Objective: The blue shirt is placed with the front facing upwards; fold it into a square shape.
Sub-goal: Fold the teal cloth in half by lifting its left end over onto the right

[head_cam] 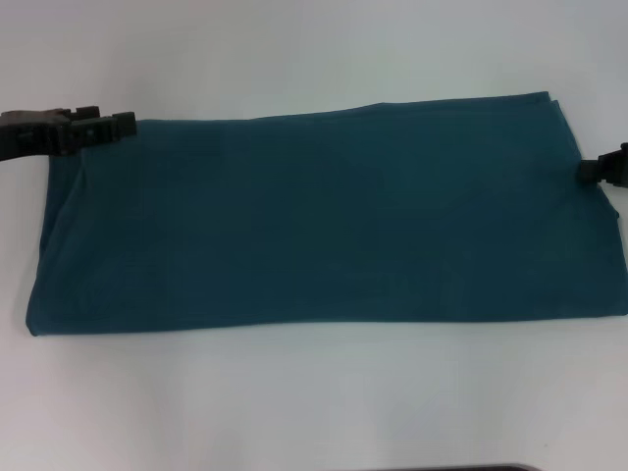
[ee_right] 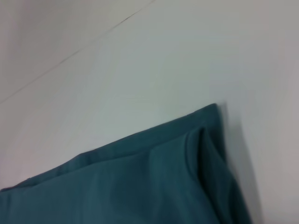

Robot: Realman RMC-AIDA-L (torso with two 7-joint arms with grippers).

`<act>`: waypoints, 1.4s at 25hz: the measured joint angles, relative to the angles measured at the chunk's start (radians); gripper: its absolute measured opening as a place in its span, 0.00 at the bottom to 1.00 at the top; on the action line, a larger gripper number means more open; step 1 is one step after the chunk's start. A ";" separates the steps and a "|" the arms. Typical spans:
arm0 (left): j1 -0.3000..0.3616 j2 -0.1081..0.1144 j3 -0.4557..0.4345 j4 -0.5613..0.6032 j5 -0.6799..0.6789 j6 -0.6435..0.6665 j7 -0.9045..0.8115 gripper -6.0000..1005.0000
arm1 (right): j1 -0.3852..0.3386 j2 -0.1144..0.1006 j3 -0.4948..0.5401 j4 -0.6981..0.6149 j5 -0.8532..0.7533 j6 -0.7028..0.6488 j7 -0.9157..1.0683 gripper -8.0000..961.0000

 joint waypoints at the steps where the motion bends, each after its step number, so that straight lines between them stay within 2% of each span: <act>1: 0.000 0.000 0.000 0.000 0.000 0.000 0.000 0.69 | -0.001 0.000 0.001 0.000 0.000 -0.004 0.001 0.03; 7: 0.001 0.001 -0.003 -0.002 0.000 0.000 0.000 0.69 | -0.007 -0.001 0.019 0.010 0.014 -0.004 0.000 0.03; 15: 0.016 0.007 -0.008 -0.010 0.001 0.008 -0.006 0.69 | -0.033 -0.008 0.069 0.045 0.136 0.092 -0.070 0.03; 21: 0.034 0.014 -0.011 -0.013 0.001 0.009 -0.019 0.70 | -0.022 -0.004 0.066 0.044 0.154 0.145 -0.144 0.04; 26: 0.046 0.023 -0.011 -0.013 0.001 0.009 -0.052 0.70 | -0.012 -0.002 0.057 0.039 0.150 0.156 -0.159 0.11; 32: 0.058 0.036 -0.014 -0.013 0.000 0.008 -0.084 0.70 | -0.004 0.003 0.051 0.037 0.150 0.193 -0.219 0.36; 35: 0.059 0.041 -0.014 -0.009 0.004 0.005 -0.089 0.74 | 0.003 0.007 0.050 0.036 0.150 0.215 -0.262 0.44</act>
